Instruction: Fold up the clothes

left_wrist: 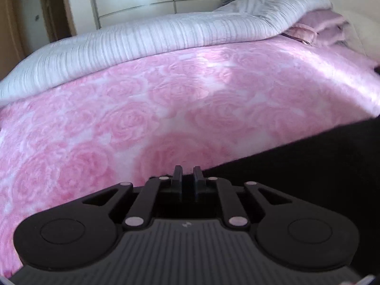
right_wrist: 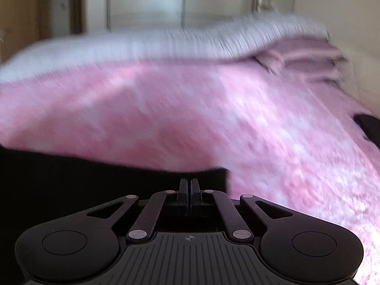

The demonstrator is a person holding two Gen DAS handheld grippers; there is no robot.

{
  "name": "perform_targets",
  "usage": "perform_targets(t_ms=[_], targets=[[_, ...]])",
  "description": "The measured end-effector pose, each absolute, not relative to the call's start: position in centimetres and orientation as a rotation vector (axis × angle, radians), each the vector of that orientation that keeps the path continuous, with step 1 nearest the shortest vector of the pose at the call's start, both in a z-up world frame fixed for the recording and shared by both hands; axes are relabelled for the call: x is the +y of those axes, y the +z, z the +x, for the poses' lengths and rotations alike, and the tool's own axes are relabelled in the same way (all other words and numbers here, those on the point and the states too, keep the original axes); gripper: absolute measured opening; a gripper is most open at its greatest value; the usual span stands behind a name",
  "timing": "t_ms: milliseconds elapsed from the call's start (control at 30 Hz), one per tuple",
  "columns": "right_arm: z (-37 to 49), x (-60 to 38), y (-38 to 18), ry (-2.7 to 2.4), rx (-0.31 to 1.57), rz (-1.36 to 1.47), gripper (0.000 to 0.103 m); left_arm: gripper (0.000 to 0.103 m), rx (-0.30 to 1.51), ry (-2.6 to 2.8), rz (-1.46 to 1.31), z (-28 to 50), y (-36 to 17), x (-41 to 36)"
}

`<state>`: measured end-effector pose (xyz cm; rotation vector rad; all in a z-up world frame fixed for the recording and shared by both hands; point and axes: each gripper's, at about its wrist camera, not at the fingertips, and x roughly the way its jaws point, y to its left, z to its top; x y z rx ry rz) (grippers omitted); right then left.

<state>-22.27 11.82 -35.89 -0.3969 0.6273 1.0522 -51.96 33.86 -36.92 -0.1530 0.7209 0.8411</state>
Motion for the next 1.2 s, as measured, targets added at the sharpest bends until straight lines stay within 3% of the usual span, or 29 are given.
perform_targets(t_ms=[133,267,533,867,1200], targets=[[-21.6,10.8,-34.4,1.009,0.727,-0.261,0.0,0.01,0.74,0.882,-0.163,-51.6,-34.3,32.5],[-24.8,7.6,-32.0,1.062,0.739,-0.183,0.0,0.018,0.656,0.824,-0.284,-53.7,-31.3,27.3],[-32.5,0.8,-33.3,1.096,0.758,-0.259,0.0,0.022,0.736,0.806,-0.327,-57.1,-34.7,18.9],[-34.2,-0.4,-33.2,0.995,0.726,-0.335,0.002,0.028,0.835,0.902,-0.3,-57.4,-32.6,16.8],[-35.0,-1.6,-32.8,0.943,0.681,-0.351,0.007,0.028,0.798,0.918,-0.283,-59.0,-31.9,16.1]])
